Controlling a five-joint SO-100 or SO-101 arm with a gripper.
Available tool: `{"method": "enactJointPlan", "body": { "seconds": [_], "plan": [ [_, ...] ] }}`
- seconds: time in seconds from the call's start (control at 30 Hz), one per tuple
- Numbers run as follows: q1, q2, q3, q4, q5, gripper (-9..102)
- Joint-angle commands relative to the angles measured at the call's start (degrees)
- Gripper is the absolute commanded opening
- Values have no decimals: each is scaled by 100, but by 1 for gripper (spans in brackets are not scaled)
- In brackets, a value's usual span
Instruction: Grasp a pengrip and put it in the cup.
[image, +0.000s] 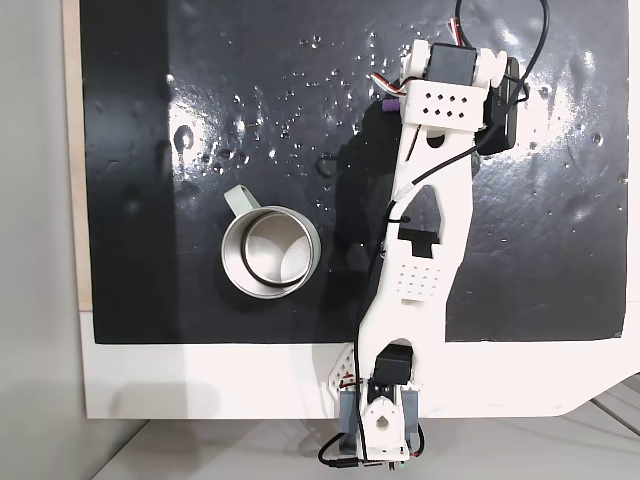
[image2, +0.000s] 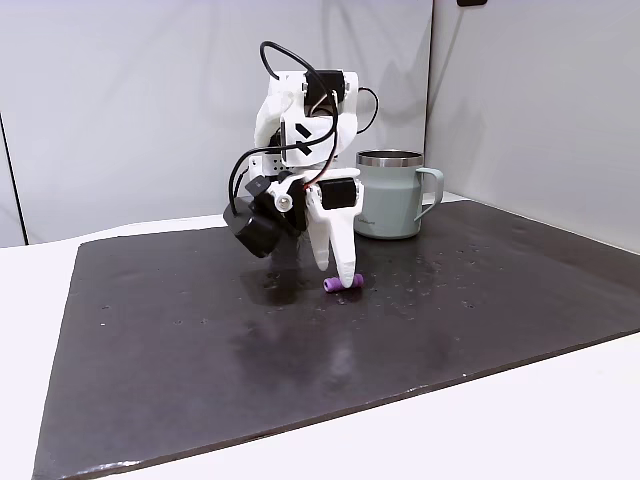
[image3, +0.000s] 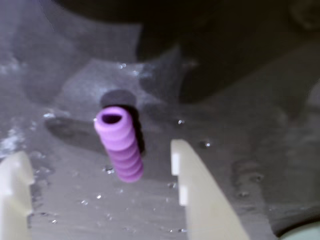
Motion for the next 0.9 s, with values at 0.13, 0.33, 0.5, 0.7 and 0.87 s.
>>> {"method": "enactJointPlan", "body": {
  "seconds": [0.13,0.33,0.5,0.7,0.87],
  "plan": [
    [-316,-167,-369,-281,167,27],
    [-343,-431,-237,-316,158,25],
    [-176,-352,0,-369,97,25],
    [-88,-431,272,-475,97,9],
    [-44,-439,272,-475,132,1]
  ]
}}
